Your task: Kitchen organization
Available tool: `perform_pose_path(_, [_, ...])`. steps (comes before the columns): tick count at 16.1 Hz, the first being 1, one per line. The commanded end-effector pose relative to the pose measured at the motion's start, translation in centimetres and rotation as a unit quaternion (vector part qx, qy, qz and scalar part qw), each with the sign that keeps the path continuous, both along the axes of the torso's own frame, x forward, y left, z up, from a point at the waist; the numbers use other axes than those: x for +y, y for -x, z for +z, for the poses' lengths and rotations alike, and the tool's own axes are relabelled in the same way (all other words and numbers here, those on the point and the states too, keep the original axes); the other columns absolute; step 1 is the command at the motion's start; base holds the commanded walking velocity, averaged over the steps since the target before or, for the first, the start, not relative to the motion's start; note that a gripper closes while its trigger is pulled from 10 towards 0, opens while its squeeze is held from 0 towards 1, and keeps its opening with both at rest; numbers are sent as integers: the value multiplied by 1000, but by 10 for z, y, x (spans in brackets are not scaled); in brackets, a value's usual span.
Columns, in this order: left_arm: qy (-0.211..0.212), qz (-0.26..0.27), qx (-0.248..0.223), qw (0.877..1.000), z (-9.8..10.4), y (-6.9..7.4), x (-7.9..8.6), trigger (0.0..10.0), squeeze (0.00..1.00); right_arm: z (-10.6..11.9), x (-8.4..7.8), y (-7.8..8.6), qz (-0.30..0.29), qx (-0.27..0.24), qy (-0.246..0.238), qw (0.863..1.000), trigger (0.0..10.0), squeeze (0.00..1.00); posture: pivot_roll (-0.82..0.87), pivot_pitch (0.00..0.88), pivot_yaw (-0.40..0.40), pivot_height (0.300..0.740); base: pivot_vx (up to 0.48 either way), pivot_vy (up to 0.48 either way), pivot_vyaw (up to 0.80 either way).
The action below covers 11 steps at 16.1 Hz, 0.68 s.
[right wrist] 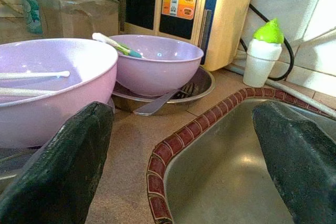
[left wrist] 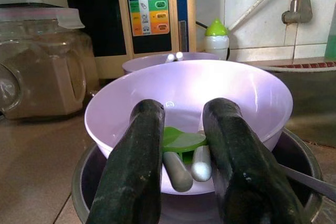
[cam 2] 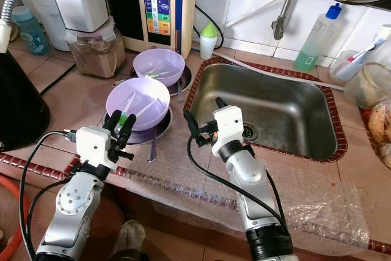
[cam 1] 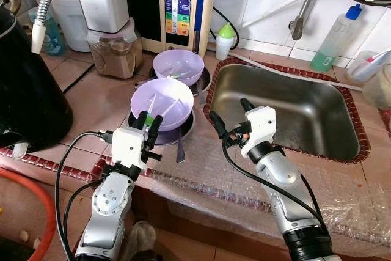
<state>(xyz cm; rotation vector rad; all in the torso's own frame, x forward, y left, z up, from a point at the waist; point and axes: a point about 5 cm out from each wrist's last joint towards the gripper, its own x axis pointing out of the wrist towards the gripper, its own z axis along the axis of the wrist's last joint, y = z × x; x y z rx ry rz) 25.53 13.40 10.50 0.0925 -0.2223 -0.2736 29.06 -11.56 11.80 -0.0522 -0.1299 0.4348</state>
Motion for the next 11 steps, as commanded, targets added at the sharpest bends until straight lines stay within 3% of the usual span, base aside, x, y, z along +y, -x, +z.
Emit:
perform_pose_path(1, [-2, -3, -2, 1000, 1, -2, 0, 0, 0, -2, -2, 0, -2, 9, -1, 1000, 10000, 0, 56, 0, -28, 740, 0, 0, 0])
perform_pose_path(8, [3, -8, -12, 1000, 8, 1, 1, 0, 0, -3, -1, 0, -3, 11, -2, 1000, 10000, 0, 68, 0, -26, 740, 0, 0, 0])
perform_pose_path(11, [9, -11, -39, 999, 27, 1, 1, 0, 0, -2, -1, -1, -5, 10, -3, 1000, 10000, 0, 68, 0, -26, 740, 0, 0, 0])
